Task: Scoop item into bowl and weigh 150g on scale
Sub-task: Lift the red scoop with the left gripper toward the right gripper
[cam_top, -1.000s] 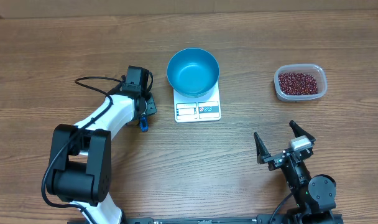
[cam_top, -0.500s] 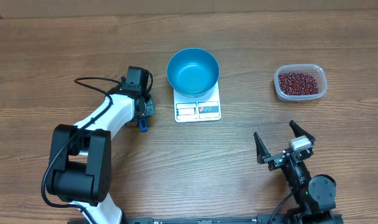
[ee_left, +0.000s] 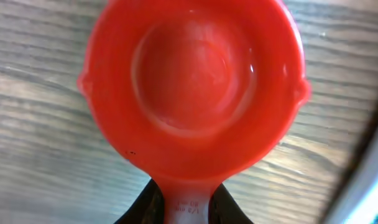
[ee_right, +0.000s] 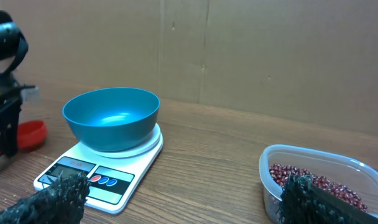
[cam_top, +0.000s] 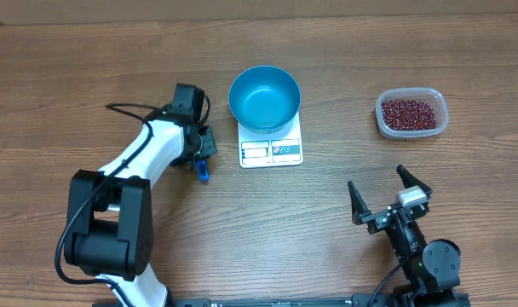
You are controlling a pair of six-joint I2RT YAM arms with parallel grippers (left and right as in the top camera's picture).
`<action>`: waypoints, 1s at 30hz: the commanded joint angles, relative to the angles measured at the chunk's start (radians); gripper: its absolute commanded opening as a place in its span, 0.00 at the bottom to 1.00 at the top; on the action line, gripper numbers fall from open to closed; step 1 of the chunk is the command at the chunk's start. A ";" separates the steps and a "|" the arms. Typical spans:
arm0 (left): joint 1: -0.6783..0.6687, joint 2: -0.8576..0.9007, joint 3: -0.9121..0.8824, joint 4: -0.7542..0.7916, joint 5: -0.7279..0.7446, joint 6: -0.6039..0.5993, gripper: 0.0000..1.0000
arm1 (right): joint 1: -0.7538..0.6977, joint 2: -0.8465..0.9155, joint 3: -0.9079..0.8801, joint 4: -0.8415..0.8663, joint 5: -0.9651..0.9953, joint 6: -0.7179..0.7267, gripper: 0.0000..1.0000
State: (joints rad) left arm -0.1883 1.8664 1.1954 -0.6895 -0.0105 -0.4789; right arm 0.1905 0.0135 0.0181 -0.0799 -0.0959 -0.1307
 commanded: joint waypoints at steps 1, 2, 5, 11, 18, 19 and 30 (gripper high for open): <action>-0.003 -0.045 0.103 -0.059 0.031 -0.043 0.04 | -0.003 -0.011 -0.010 0.004 0.013 0.006 1.00; -0.003 -0.060 0.121 -0.080 0.031 -0.048 0.04 | -0.003 -0.011 -0.010 0.004 0.013 0.007 1.00; -0.003 -0.119 0.159 -0.133 0.031 -0.074 0.04 | -0.003 -0.011 -0.010 0.004 0.013 0.006 1.00; -0.003 -0.284 0.179 -0.178 0.098 -0.143 0.04 | -0.003 -0.011 -0.010 0.005 0.005 0.008 1.00; -0.013 -0.341 0.179 -0.205 0.229 -0.293 0.04 | -0.001 -0.011 -0.010 0.013 -0.083 0.367 1.00; -0.022 -0.339 0.179 -0.205 0.243 -0.311 0.04 | -0.001 -0.011 -0.010 0.013 -0.085 0.472 1.00; -0.222 -0.335 0.178 -0.150 0.175 -0.653 0.04 | -0.001 -0.011 -0.010 0.014 -0.089 1.099 1.00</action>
State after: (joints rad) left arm -0.3534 1.5299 1.3617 -0.8490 0.1886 -0.9592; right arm 0.1905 0.0135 0.0181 -0.0738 -0.1791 0.7723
